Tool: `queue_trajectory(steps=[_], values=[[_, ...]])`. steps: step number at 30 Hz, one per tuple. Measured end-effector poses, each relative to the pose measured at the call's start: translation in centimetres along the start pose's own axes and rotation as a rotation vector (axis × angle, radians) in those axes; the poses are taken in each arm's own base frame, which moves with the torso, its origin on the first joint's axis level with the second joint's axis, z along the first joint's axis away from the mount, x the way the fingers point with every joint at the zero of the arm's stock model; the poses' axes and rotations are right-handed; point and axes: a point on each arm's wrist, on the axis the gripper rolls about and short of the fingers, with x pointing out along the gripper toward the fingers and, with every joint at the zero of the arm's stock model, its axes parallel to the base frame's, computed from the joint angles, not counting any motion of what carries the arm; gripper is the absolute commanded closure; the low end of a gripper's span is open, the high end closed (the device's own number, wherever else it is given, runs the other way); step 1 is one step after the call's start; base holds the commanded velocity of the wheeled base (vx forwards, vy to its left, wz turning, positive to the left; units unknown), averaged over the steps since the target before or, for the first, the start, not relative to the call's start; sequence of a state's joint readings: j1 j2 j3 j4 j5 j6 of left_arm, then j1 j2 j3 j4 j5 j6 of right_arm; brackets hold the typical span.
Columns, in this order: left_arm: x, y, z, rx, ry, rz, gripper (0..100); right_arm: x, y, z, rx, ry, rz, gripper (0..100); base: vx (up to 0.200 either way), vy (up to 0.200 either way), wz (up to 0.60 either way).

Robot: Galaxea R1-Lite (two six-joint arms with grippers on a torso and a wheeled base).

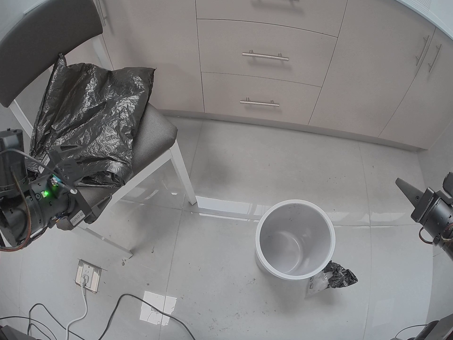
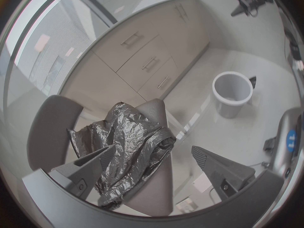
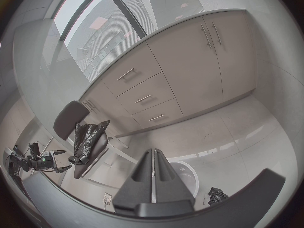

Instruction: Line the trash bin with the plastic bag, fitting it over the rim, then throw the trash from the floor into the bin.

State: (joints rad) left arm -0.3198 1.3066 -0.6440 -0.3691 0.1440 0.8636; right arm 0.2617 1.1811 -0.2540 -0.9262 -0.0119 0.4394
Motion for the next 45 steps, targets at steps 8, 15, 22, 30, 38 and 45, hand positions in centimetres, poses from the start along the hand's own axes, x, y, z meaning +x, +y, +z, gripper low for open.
queue_trajectory(steps=[8, 15, 22, 30, 38, 45], values=[[2.7, 0.0, -0.2, 0.083, 0.087, 0.031, 0, 0.4, -0.2, -0.4, 0.005, 0.009, -0.013, 100, 0.000, 0.000, 0.00], [4.3, 0.8, -0.4, 0.117, 0.130, 0.053, 0, 0.5, -0.2, -0.4, 0.007, 0.012, -0.014, 100, 0.000, 0.000, 0.00], [6.1, 1.8, 0.2, 0.103, 0.098, 0.117, 0, 0.3, -0.1, -0.2, 0.006, -0.002, -0.007, 100, 0.000, 0.000, 0.00], [7.3, 1.7, 0.1, 0.104, 0.101, 0.116, 0, 0.1, 0.1, 0.2, 0.007, -0.019, 0.003, 100, 0.000, 0.000, 0.00], [7.6, 1.4, -0.1, 0.109, 0.112, 0.099, 0, 0.1, 0.1, 0.3, 0.008, -0.024, 0.005, 100, 0.000, 0.000, 0.00], [8.3, 1.3, -0.4, 0.106, 0.125, 0.097, 0, 0.1, 0.1, 0.3, 0.027, -0.018, 0.010, 100, 0.000, 0.000, 0.00]])
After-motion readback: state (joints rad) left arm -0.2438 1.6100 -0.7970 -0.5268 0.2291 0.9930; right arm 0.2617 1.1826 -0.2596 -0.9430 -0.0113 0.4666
